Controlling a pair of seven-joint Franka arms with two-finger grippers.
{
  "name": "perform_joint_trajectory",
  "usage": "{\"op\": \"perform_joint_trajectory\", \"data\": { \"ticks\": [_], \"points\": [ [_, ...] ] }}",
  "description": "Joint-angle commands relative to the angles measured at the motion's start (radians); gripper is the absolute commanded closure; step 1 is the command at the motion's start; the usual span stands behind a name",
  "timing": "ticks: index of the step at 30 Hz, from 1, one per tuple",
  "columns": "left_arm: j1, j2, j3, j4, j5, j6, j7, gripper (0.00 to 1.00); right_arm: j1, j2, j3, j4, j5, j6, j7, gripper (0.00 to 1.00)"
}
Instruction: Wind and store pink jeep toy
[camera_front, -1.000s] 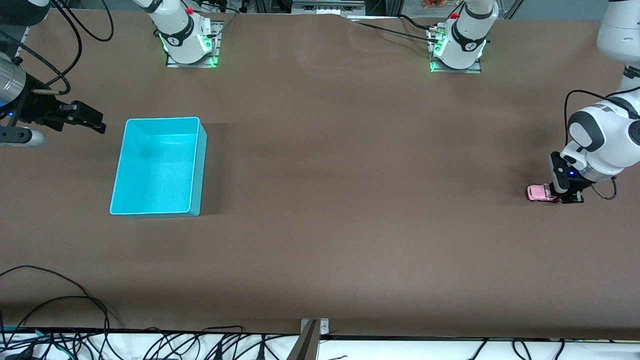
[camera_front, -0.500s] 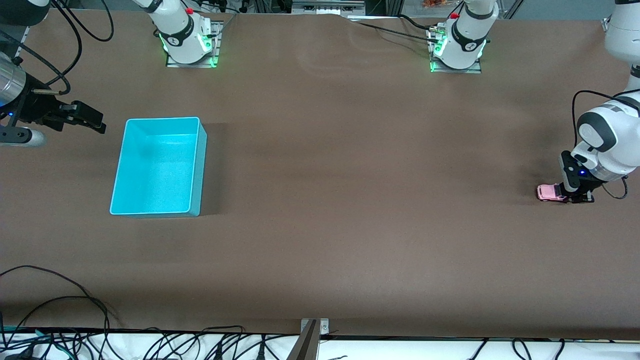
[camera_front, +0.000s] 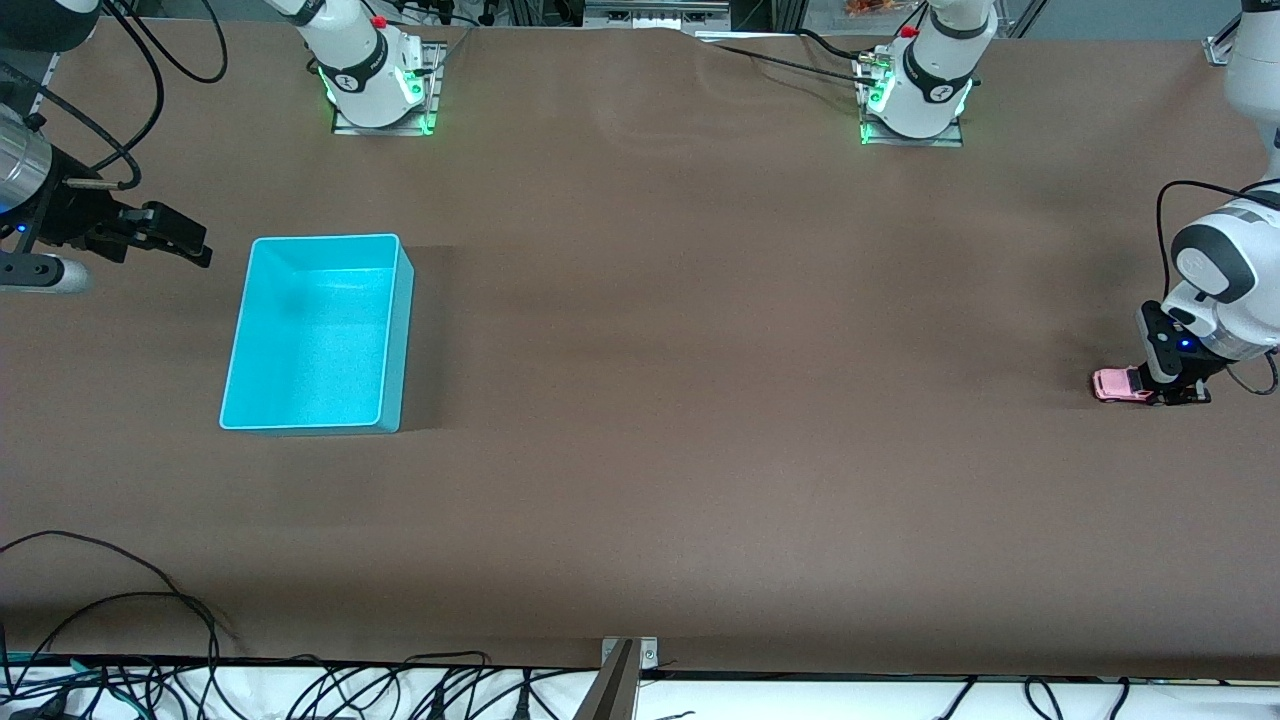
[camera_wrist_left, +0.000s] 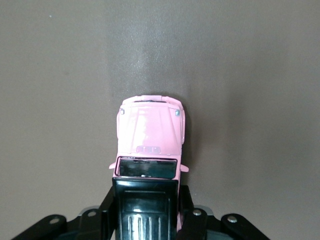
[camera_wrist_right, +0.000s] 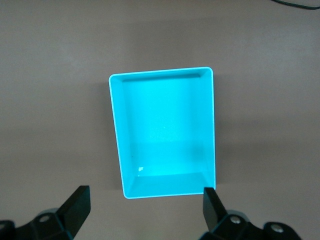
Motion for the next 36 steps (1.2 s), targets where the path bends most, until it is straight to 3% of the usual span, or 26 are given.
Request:
{"op": "perform_joint_trajectory", "data": {
  "ticks": [1,3,6,9,12,13,28,36],
  "points": [
    [0.024,0.08,0.003,0.012,0.02,-0.021,0.032,0.97,-0.003,-0.003,0.001,0.014,-0.005,-0.018,-0.017,0.0],
    [0.024,0.078,0.002,0.017,0.019,-0.03,0.032,0.92,-0.003,-0.003,0.001,0.014,-0.005,-0.018,-0.017,0.0],
    [0.023,0.076,0.002,0.041,0.019,-0.067,0.032,0.74,-0.003,-0.003,0.001,0.014,-0.005,-0.018,-0.017,0.0],
    [0.023,0.075,0.0,0.079,0.019,-0.126,0.032,0.62,-0.003,-0.003,0.001,0.014,-0.005,-0.018,-0.017,0.0],
    [0.023,0.07,-0.002,0.112,0.008,-0.195,0.032,0.22,-0.003,-0.004,0.001,0.014,-0.005,-0.018,-0.017,0.0],
    [0.023,0.069,-0.003,0.124,0.006,-0.221,0.032,0.0,-0.003,-0.003,0.001,0.014,-0.005,-0.018,-0.017,0.0],
    [0.007,0.06,-0.023,0.299,0.003,-0.467,0.019,0.0,-0.003,-0.004,0.001,0.014,-0.005,-0.018,-0.017,0.0],
    [-0.01,0.047,-0.052,0.356,0.003,-0.507,-0.026,0.0,-0.003,-0.003,0.001,0.014,-0.005,-0.018,-0.017,0.0]
  ]
}}
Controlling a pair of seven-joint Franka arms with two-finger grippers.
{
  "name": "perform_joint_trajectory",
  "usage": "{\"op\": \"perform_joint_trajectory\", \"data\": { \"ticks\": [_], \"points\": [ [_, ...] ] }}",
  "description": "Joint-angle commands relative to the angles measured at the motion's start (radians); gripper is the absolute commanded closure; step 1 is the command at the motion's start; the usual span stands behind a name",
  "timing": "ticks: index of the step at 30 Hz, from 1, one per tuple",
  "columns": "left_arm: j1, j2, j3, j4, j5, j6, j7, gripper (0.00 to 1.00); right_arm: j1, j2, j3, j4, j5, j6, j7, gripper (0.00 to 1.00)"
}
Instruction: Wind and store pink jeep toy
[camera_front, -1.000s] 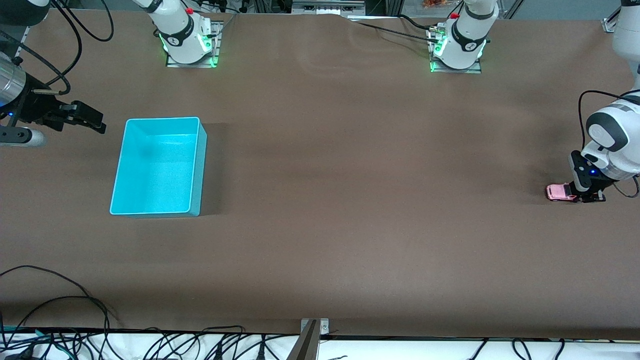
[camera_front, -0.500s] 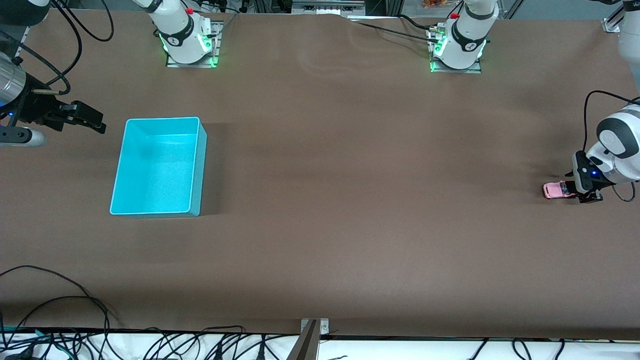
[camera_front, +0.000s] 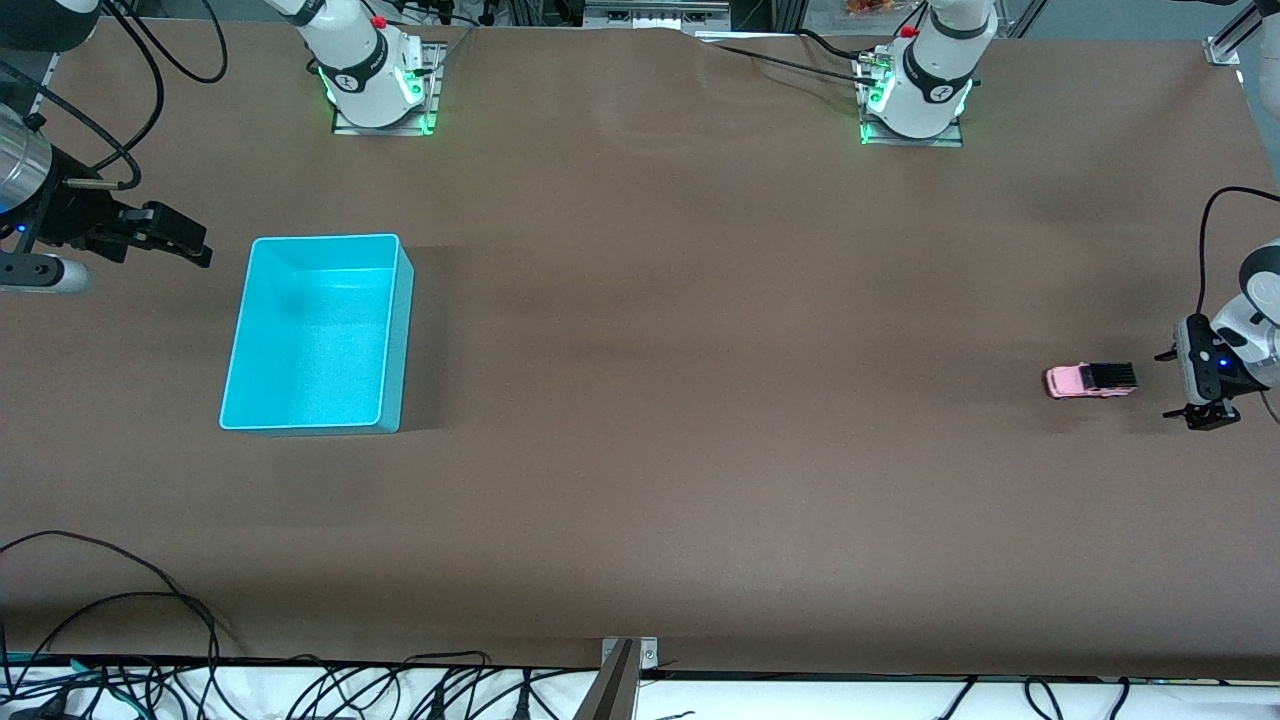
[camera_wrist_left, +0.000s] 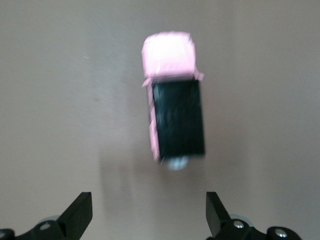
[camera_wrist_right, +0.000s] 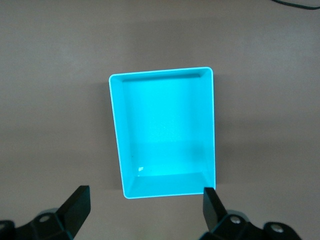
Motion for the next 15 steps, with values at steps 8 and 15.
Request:
{"op": "perform_joint_trajectory", "data": {
  "ticks": [8,15],
  "points": [
    [-0.034,-0.014,-0.037,0.115,0.005,-0.104,-0.115,0.0,-0.003,-0.003,0.001,0.014,-0.003,-0.018,-0.016,0.0],
    [-0.093,-0.017,-0.043,0.181,0.019,-0.193,-0.195,0.0,-0.003,-0.003,-0.001,0.014,-0.003,-0.018,-0.016,0.0]
  ]
}}
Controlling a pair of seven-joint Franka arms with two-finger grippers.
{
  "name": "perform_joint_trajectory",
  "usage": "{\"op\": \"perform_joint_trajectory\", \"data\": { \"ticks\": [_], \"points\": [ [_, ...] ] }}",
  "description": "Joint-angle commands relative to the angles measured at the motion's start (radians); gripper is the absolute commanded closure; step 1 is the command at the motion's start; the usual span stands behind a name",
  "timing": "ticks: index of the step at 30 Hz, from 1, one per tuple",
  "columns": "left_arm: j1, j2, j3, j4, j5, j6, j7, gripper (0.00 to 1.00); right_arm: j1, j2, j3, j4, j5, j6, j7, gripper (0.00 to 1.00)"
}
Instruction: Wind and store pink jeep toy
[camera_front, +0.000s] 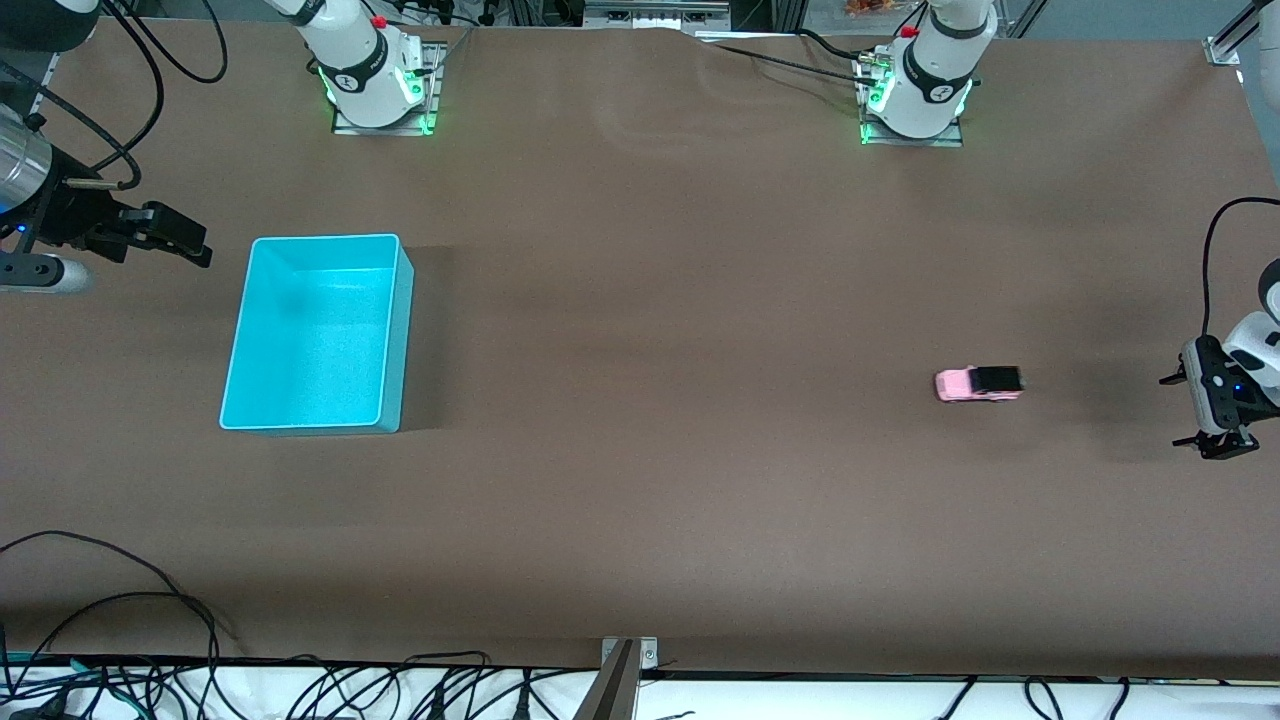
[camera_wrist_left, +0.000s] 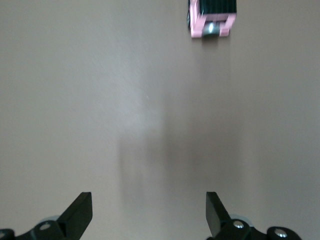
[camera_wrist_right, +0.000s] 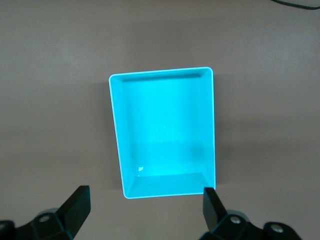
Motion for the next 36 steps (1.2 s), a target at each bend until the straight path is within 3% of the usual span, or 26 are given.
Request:
{"op": "perform_joint_trajectory", "data": {
  "ticks": [1,14,21,36],
  "points": [
    [-0.056,-0.009,0.003,0.06,0.019,-0.09,-0.073,0.0,-0.003,-0.003,0.001,0.014,-0.003,-0.018,-0.016,0.0],
    [-0.142,-0.011,0.008,0.184,0.024,-0.285,-0.214,0.0,-0.003,-0.003,-0.001,0.014,-0.003,-0.018,-0.016,0.0],
    [-0.212,-0.025,0.003,0.238,0.105,-0.363,-0.351,0.0,-0.003,-0.003,-0.001,0.014,-0.003,-0.018,-0.016,0.0],
    [-0.28,-0.085,0.001,0.238,0.134,-0.469,-0.625,0.0,-0.003,-0.003,-0.001,0.014,-0.003,-0.018,-0.016,0.0]
  ]
}}
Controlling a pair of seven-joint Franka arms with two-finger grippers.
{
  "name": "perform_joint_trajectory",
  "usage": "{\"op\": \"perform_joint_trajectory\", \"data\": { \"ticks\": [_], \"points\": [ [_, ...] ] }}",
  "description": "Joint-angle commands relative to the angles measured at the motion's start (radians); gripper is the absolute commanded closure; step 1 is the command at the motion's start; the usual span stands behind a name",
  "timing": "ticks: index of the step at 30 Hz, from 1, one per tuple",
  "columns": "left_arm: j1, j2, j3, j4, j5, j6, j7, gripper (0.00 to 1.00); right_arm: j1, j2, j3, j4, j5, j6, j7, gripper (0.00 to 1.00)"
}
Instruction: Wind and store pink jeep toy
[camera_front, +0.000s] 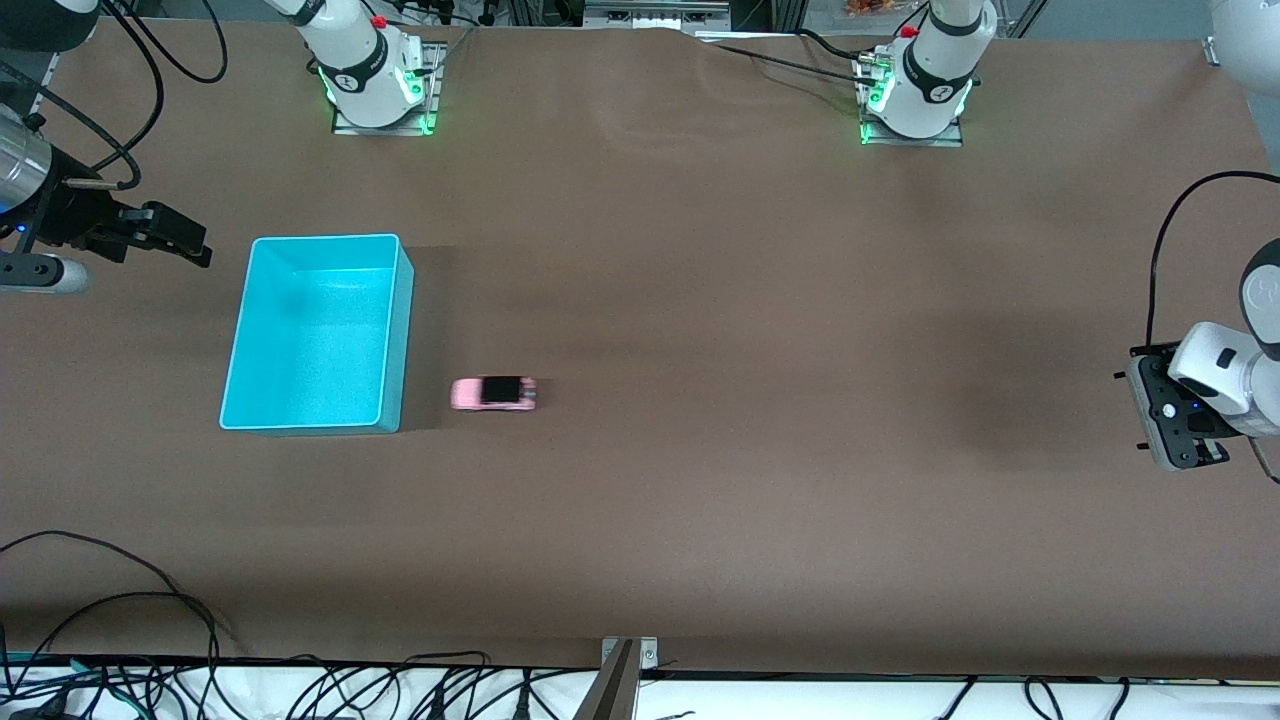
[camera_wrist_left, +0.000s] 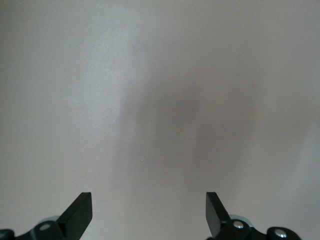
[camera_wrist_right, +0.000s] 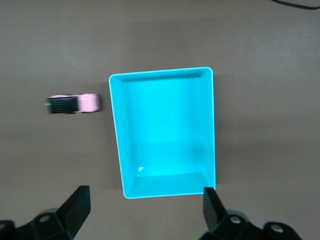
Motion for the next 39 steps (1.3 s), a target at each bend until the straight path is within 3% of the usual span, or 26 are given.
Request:
{"op": "perform_joint_trajectory", "data": {
  "ticks": [1,4,10,21,25,29,35,39],
  "points": [
    [-0.043,-0.041,0.002,0.004,0.059,-0.064,-0.141,0.0,-0.003,-0.003,-0.002,0.014,-0.003,-0.018,-0.016,0.0],
    [-0.053,-0.066,-0.001,0.004,0.125,-0.074,-0.206,0.0,-0.003,-0.003,-0.002,0.014,-0.003,-0.018,-0.016,0.0],
    [-0.086,-0.08,-0.003,0.007,0.133,-0.089,-0.25,0.0,-0.003,-0.003,-0.001,0.014,-0.003,-0.016,-0.013,0.0],
    [-0.128,-0.147,-0.004,0.009,0.024,-0.104,-0.531,0.0,0.017,0.015,0.012,0.006,0.0,-0.024,-0.038,0.0],
    [-0.133,-0.153,-0.01,0.01,-0.011,-0.127,-0.661,0.0,0.041,0.026,0.013,0.011,0.003,-0.021,-0.22,0.0],
    [-0.128,-0.172,-0.072,0.01,-0.041,-0.15,-0.758,0.0,0.06,0.054,0.015,0.012,0.003,-0.013,-0.445,0.0],
    [-0.16,-0.204,-0.072,0.013,-0.035,-0.196,-0.881,0.0,0.069,0.097,0.019,0.012,0.039,-0.004,-0.633,0.0],
    [-0.192,-0.267,-0.061,-0.005,-0.035,-0.195,-0.985,0.0,0.069,0.152,0.019,0.012,0.081,0.001,-0.858,0.0]
  ]
}}
